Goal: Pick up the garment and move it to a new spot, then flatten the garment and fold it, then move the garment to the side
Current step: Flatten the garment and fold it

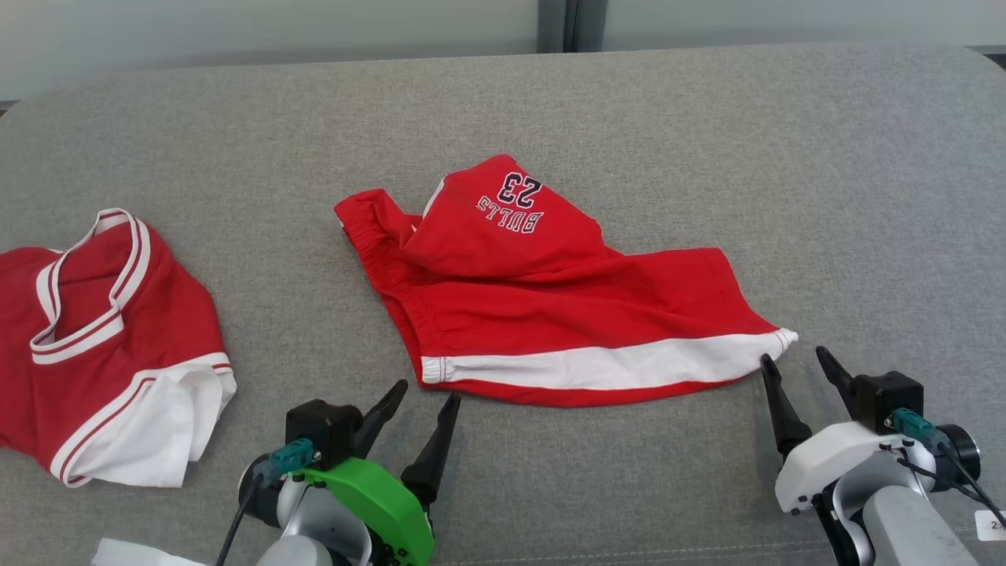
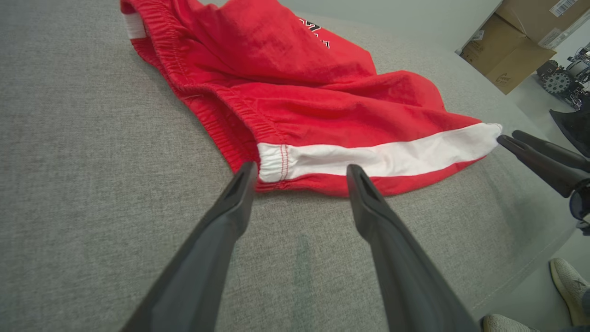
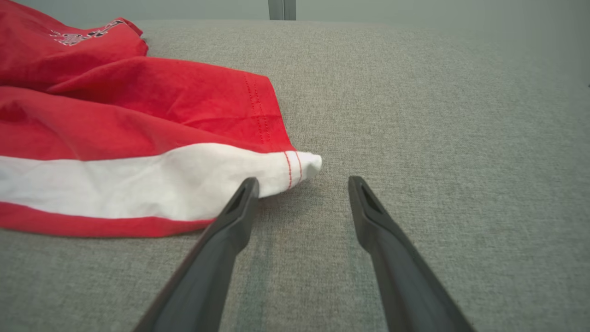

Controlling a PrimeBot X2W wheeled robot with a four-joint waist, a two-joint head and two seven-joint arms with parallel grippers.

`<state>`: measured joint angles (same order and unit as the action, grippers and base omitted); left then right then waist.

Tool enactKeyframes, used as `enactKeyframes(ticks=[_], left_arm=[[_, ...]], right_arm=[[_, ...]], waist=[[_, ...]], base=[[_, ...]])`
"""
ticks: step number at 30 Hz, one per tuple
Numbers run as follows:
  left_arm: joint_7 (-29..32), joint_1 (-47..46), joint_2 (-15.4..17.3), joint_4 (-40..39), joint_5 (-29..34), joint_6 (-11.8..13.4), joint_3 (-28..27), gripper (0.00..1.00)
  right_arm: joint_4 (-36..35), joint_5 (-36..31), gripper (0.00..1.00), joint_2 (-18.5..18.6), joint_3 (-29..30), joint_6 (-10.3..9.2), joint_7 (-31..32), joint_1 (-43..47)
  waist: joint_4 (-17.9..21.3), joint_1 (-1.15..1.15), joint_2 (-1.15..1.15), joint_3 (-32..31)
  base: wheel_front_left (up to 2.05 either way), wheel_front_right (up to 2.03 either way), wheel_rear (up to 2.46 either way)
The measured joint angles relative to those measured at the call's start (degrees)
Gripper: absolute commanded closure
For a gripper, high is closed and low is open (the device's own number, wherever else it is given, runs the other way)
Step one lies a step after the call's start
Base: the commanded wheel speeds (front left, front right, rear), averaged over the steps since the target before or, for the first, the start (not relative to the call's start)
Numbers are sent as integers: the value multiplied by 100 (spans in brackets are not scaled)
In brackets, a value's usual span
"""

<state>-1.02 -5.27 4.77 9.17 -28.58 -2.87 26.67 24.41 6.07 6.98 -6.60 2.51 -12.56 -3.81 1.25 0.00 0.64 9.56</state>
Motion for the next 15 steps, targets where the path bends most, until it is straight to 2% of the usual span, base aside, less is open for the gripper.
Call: enactKeyframes(ticks=[15], left_arm=[[157,-452,-40,332,-7,63,7,0]], right_arm=[[383,1,0,-77,-127,102,-49,-540]], waist=[[97,0,0,346]], base=[[0,0,0]])
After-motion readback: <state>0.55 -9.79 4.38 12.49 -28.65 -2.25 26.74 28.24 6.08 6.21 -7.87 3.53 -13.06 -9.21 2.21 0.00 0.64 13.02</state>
